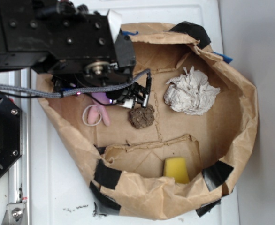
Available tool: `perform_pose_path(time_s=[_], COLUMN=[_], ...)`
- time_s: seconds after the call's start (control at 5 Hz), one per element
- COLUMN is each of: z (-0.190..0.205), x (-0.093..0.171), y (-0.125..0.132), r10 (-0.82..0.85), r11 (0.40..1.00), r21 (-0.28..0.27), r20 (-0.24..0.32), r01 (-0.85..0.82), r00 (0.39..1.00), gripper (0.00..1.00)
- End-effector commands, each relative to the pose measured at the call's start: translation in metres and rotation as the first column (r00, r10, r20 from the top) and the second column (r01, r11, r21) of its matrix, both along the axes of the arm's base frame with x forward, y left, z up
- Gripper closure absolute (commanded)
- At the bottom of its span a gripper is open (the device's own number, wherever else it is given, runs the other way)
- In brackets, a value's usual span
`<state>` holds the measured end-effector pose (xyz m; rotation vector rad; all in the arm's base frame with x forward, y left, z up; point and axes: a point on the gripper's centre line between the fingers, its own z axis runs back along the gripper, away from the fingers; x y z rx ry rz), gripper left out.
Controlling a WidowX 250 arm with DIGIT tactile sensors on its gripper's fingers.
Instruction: Grab the pink bunny.
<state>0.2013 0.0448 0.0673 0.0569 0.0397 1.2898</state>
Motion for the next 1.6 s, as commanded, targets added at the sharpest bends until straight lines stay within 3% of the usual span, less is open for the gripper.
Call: perform_pose_path(time_s=[0.0,0.6,1.0,1.4], z=[0.015,0.002,-0.02,-0.029], x=[0.009,0.009,0.006,0.024], y=[0.014,0.011,0.002,-0.001], r10=[0.087,0.067,0.041,0.036], r11=[0.996,0.995,0.994,0.993], r21=[0.012,0.067,0.105,0.113], r20=[0.047,0.046,0.003,-0.015], r01=[-0.088,-0.07,-0.041,-0.034], r00=[0.995,0.997,0.999,0.999], gripper=[0.0,0.0,0.0,0.0])
